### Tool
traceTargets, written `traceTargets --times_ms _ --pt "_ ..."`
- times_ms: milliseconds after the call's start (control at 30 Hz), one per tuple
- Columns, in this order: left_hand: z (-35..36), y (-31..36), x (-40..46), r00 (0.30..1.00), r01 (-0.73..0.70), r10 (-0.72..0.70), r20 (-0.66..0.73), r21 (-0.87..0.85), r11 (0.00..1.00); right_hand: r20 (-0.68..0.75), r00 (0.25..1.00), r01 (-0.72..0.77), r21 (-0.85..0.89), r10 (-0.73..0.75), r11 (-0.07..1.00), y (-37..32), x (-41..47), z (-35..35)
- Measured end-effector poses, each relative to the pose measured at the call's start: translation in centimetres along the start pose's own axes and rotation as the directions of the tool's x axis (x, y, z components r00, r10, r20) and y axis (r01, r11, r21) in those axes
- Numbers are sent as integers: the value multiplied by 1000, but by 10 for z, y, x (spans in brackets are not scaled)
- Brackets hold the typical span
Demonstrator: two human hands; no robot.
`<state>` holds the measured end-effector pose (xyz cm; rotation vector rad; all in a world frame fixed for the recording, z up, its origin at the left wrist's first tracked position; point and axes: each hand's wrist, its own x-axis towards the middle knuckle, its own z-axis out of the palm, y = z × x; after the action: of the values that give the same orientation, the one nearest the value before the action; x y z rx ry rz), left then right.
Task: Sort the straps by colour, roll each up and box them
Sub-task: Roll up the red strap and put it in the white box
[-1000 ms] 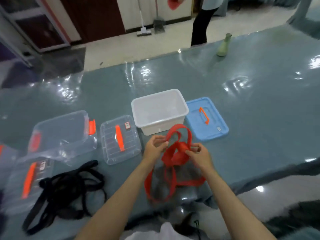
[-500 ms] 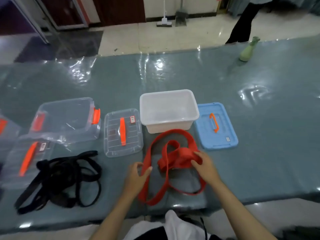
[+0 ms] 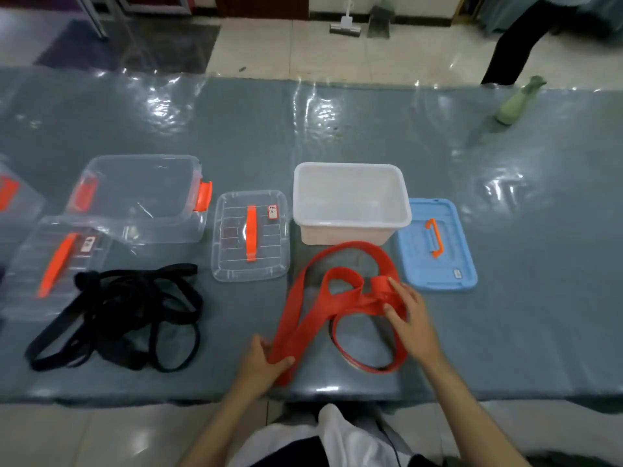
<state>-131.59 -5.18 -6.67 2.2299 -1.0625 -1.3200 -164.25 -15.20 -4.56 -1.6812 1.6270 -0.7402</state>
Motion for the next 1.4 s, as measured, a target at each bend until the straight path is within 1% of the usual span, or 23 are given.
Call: traceTargets --times_ms 67,133,233,300,333,400,467,533,567,667,767,833,900,967,1033,1067,1100,1167,1200,1267,1300,1333,1400 --pt "-5 1 -1 995 83 -90 -34 -161 983 71 997 -17 -84 23 996 -1 5 -3" --pt "-11 4 -3 982 122 -153 -111 -248 961 163 986 4 -168 24 986 -2 8 -4" --pt "-28 20 -10 960 74 -146 -240 -287 955 312 950 115 -308 -14 944 -9 12 -2" --pt "-41 39 -20 948 -41 -61 -313 -308 950 348 935 184 -324 -64 928 -14 16 -1" --pt "-47 50 -25 935 -118 1 -356 -307 944 337 936 214 -314 -102 925 -18 18 0" --pt "-59 74 -37 891 -267 131 -434 -267 926 255 952 247 -302 -172 921 -24 21 0" --pt "-67 98 -46 830 -392 234 -505 -232 890 147 965 250 -285 -216 925 -29 23 0" --pt "-71 119 -53 774 -496 278 -569 -271 825 94 974 225 -241 -208 944 -34 25 -1" --pt "-72 130 -57 752 -541 287 -594 -306 783 97 975 216 -200 -200 956 -35 27 -1" --pt "-77 159 -63 676 -666 325 -662 -360 654 179 965 206 -50 -194 977 -37 33 -4" --pt "-85 184 -69 585 -766 342 -736 -361 532 190 970 153 17 -153 988 -39 35 -10" --pt "-91 200 -75 511 -822 381 -771 -309 478 179 976 124 31 -128 992 -44 38 -16" --pt "-96 213 -80 431 -864 465 -774 -205 459 173 975 128 61 -137 990 -57 43 -23" --pt "-95 228 -87 349 -892 570 -744 -77 446 163 976 119 141 -142 983 -79 49 -33" --pt "-85 239 -89 309 -921 656 -689 -45 386 138 980 103 282 -146 954 -108 54 -43" --pt "-78 243 -88 309 -930 688 -656 -55 364 114 981 106 359 -157 927 -123 56 -48" --pt "-71 246 -88 328 -928 708 -626 -71 367 86 981 119 432 -173 894 -138 56 -54" --pt "-59 248 -85 390 -897 726 -566 -57 438 28 977 163 534 -210 829 -165 54 -65" --pt "-55 245 -82 400 -878 742 -537 7 479 0 973 191 559 -231 807 -177 52 -70" --pt "-48 238 -75 387 -843 808 -444 185 505 -21 966 220 592 -258 776 -198 47 -77" --pt "-45 236 -74 390 -827 832 -395 248 505 1 965 209 601 -262 771 -207 44 -79" --pt "-44 236 -74 393 -811 846 -361 298 504 36 963 194 590 -266 784 -215 41 -80" --pt "-44 234 -71 379 -790 863 -334 368 490 81 958 201 486 -273 851 -224 38 -77"
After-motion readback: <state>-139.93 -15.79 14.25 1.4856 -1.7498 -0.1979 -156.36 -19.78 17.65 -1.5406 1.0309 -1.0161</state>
